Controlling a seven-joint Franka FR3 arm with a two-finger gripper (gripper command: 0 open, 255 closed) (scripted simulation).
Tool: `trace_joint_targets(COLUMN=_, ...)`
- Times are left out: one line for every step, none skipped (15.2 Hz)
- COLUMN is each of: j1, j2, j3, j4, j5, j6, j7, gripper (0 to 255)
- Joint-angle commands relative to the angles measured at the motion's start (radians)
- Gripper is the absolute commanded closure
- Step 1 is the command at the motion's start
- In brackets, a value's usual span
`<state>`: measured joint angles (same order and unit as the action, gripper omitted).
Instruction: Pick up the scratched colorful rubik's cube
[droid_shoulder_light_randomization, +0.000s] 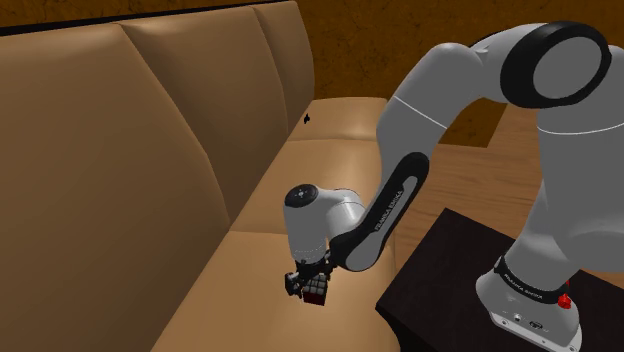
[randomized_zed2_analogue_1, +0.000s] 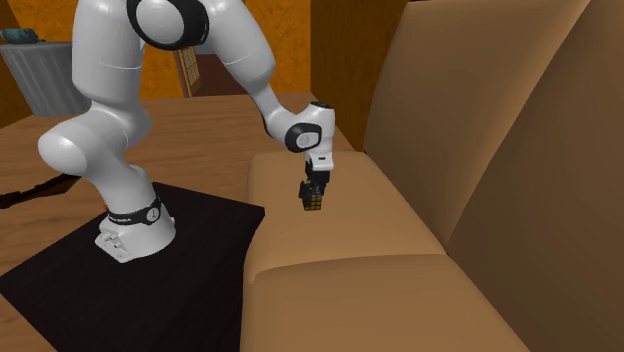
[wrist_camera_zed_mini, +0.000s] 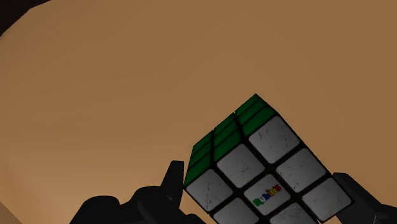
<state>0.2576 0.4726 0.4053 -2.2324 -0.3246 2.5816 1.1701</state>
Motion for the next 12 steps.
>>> trace_joint_targets(j1=0.005, j2=0.011, j3=-0.006, j4=0.003, j5=-0.007, j6=0.007, j7=0.005, gripper=0)
trace_joint_targets(j1=0.005, j2=0.012, j3=-0.006, j4=0.005, j5=-0.007, j6=0.006, j7=0.005, gripper=255)
trace_joint_targets(j1=0.005, j2=0.012, j3=-0.006, j4=0.006, j5=-0.007, j6=0.006, j7=0.005, gripper=255)
trace_joint_targets(j1=0.005, j2=0.013, j3=-0.006, j4=0.007, j5=-0.007, j6=0.006, j7=0.005, gripper=255)
trace_joint_targets(j1=0.005, j2=0.012, j3=-0.006, j4=0.006, j5=-0.007, j6=0.005, j7=0.005, gripper=255)
trace_joint_targets(j1=0.005, j2=0.012, j3=-0.006, j4=0.006, j5=-0.007, j6=0.006, j7=0.005, gripper=255)
trace_joint_targets(j1=0.005, j2=0.012, j3=-0.006, j4=0.006, j5=-0.007, j6=0.005, j7=0.005, gripper=255)
trace_joint_targets(j1=0.005, j2=0.012, j3=-0.006, j4=0.006, j5=-0.007, j6=0.006, j7=0.005, gripper=255)
trace_joint_targets(j1=0.006, j2=0.012, j3=-0.006, j4=0.006, j5=-0.007, j6=0.006, j7=0.005, gripper=255)
trace_joint_targets(j1=0.006, j2=0.012, j3=-0.006, j4=0.006, j5=-0.007, j6=0.006, j7=0.005, gripper=255)
trace_joint_targets(j1=0.005, j2=0.011, j3=-0.006, j4=0.003, j5=-0.007, j6=0.007, j7=0.005, gripper=255)
trace_joint_targets(j1=-0.001, j2=-0.002, j3=0.001, j4=0.0, j5=0.001, j6=-0.002, j7=-0.001, gripper=255)
